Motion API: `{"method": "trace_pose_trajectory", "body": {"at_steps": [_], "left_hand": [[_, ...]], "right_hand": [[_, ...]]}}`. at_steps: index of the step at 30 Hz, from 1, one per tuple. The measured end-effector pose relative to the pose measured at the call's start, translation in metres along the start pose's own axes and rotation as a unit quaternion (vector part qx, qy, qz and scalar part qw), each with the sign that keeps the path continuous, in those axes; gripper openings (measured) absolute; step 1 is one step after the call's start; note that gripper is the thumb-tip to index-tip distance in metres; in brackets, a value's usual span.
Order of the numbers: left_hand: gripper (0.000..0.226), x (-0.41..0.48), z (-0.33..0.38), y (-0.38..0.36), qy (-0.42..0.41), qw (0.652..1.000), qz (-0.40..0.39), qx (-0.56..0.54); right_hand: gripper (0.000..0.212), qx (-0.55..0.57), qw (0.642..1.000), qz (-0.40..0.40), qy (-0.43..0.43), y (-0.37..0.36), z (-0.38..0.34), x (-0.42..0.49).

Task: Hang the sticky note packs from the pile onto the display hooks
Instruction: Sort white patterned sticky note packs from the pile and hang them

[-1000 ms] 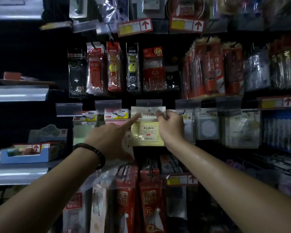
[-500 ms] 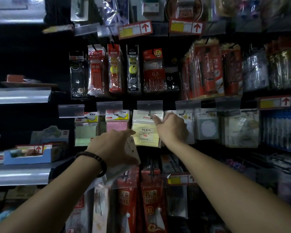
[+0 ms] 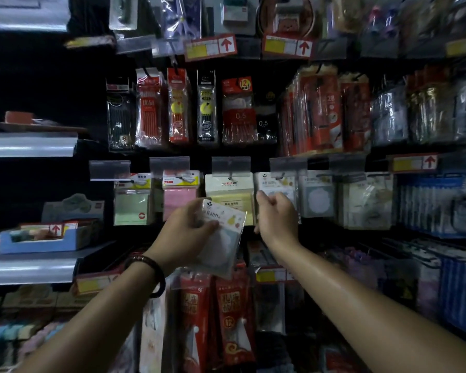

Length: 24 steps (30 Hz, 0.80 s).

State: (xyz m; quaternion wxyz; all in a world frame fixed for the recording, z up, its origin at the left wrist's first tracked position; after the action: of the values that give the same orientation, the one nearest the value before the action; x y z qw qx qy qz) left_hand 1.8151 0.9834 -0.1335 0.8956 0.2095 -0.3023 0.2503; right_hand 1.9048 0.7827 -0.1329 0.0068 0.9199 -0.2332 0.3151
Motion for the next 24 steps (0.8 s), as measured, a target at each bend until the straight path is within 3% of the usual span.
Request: {"method": "trace_pose_trajectory", "body": {"at_steps": [3, 6, 8, 11, 19, 24], "left_hand": [[0.047, -0.009, 0.012, -0.022, 0.012, 0.997, -0.013, -0.078], [0.044, -0.018, 0.027, -0.051, 0.0, 0.991, -0.013, -0.132], [0.04, -0.023, 0.034, -0.072, 0.001, 0.989, -0.012, -0.146], [0.041, -0.028, 0.046, -0.103, -0.027, 0.991, 0.0, -0.127], [0.089, -0.042, 0.072, -0.176, -0.135, 0.989, -0.011, -0.057], [0.069, -0.033, 0.081, -0.202, -0.198, 0.979, -0.049, 0.008]], "right_hand": [[0.054, 0.055, 0.993, -0.094, -0.054, 0.015, 0.017, -0.02], [0.036, 0.06, 0.99, -0.122, -0.039, 0.043, 0.027, -0.027], [0.033, 0.071, 0.991, -0.111, -0.036, 0.065, 0.034, -0.023], [0.011, 0.1, 0.987, -0.107, -0.064, 0.099, 0.043, -0.012], [0.019, 0.055, 0.997, 0.021, -0.059, 0.171, 0.072, 0.037], [0.042, 0.036, 0.998, 0.053, -0.023, 0.178, 0.072, 0.076]]}}
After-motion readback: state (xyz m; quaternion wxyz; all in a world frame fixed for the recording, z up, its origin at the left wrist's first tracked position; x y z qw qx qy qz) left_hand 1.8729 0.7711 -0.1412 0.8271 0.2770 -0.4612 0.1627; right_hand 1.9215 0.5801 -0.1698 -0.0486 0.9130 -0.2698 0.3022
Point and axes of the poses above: each hand's wrist, its own x-axis towards the middle knuckle, its own y-axis out of the back of the hand, z = x × y, the point moved 7 cm from there along x, towards the middle knuckle, and after that the axes turned 14 degrees about z, right-handed, at the moved point
